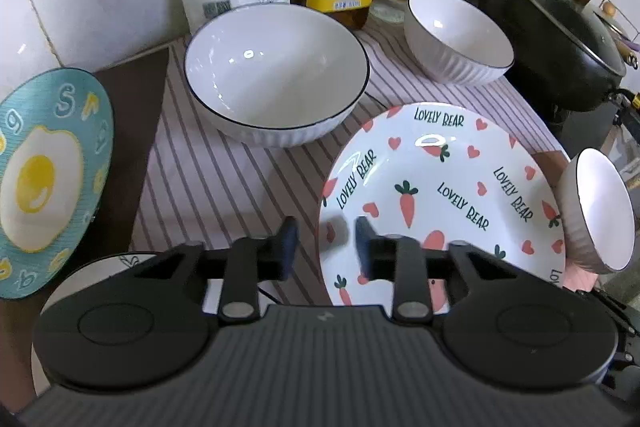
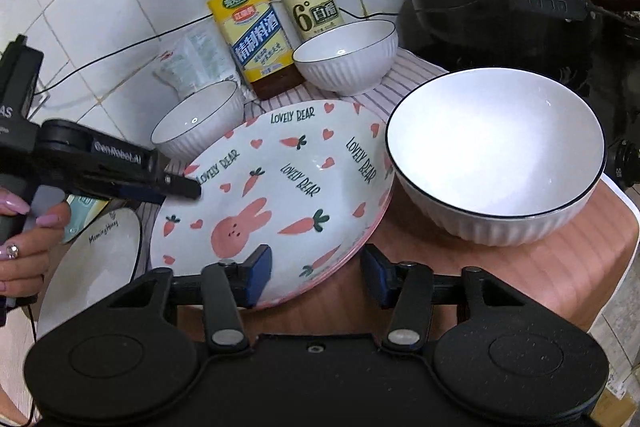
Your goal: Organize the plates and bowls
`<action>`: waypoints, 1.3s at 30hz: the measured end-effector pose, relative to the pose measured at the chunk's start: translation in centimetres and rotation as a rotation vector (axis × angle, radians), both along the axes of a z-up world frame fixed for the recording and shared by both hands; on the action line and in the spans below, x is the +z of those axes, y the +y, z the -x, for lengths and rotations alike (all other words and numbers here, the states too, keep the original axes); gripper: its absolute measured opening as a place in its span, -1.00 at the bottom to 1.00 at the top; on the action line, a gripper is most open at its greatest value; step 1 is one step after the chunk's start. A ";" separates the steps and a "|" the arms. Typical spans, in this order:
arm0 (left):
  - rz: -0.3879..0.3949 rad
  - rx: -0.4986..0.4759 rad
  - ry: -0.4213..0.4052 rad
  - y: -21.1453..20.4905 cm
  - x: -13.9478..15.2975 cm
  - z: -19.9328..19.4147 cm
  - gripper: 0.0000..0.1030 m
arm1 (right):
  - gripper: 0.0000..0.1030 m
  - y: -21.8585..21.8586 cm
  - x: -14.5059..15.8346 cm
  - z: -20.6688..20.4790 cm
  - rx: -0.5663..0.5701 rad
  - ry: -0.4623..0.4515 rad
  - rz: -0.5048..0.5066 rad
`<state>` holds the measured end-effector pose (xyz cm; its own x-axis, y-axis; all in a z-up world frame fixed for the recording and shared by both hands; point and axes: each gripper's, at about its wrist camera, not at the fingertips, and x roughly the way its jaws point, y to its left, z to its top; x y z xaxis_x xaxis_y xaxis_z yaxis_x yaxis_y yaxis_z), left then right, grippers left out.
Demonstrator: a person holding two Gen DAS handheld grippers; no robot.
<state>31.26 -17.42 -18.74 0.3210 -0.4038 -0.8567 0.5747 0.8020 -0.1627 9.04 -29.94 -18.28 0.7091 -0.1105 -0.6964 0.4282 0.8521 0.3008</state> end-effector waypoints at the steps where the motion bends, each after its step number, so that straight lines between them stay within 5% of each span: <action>1: 0.003 -0.003 0.011 0.0 -0.1 -0.1 -0.64 | -0.12 -0.1 0.0 -0.1 -0.006 0.001 -0.001; 6: 0.025 0.005 0.043 0.1 -0.4 -0.3 -0.69 | -0.40 -0.4 -0.2 0.2 -0.046 -0.009 -0.008; 18: 0.005 0.035 0.055 -0.1 0.1 0.0 -0.65 | -0.47 -1.2 0.3 -0.6 -0.038 0.042 -0.059; 39: -0.018 0.153 -0.066 6.7 8.0 7.1 -0.65 | -0.48 2.1 5.8 0.7 0.175 -0.025 -0.117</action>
